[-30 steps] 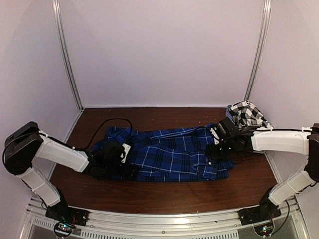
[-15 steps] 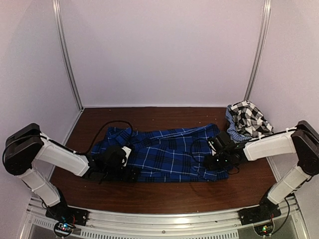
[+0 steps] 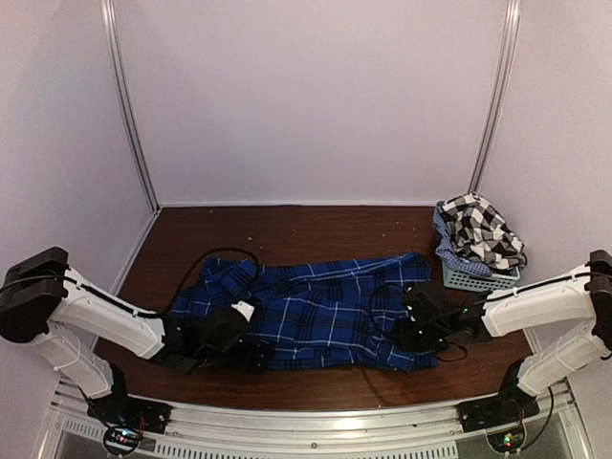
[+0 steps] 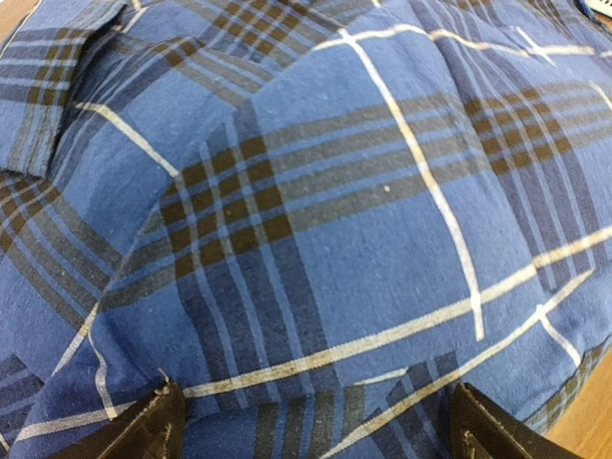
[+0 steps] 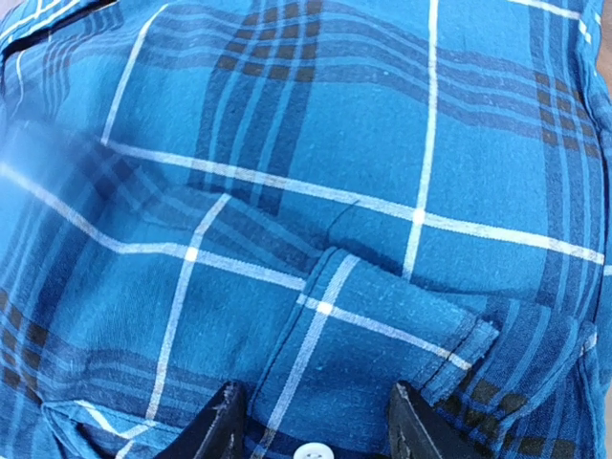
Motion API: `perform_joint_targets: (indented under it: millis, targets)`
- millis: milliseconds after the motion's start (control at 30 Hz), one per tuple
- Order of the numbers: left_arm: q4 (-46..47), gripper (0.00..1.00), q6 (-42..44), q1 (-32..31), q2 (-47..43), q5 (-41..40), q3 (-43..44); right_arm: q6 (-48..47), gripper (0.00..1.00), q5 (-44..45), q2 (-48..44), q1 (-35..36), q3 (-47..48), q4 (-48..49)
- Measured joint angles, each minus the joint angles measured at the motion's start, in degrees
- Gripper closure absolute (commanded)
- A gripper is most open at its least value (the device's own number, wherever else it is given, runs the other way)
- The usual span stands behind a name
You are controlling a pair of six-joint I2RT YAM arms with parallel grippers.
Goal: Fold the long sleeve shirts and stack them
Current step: Move the 1/3-folded shirt to the center of the board, then pick up the sleeve from the 1/3-folded shirt.
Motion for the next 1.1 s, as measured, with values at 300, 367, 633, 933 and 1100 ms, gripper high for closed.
perform_joint_targets:
  millis: [300,367,633,933,1100]
  targets:
    - [-2.86,0.02,-6.6,-1.36,-5.86,-1.25,-4.02,5.31,0.46,-0.17,-6.71,2.1,-0.7,-11.08]
    - [-4.0,0.02,-7.8,-1.36,-7.1,-1.31,-4.42,5.62,0.46,0.28,-8.02,2.23,-0.55,-14.12]
    - [-13.4,0.02,-8.9,-1.44,-16.9,-1.38,-5.46,4.04,0.4,2.23,-9.51,2.23,2.89,-21.16]
    - [-16.06,0.02,-3.15,11.8,-29.57,1.92,0.59,-2.84,0.39,6.95,-3.3,1.46,17.25,-21.16]
    - [-17.84,0.02,2.36,20.13,-23.8,4.59,9.09,-5.77,0.39,7.45,1.53,0.7,20.2,-20.15]
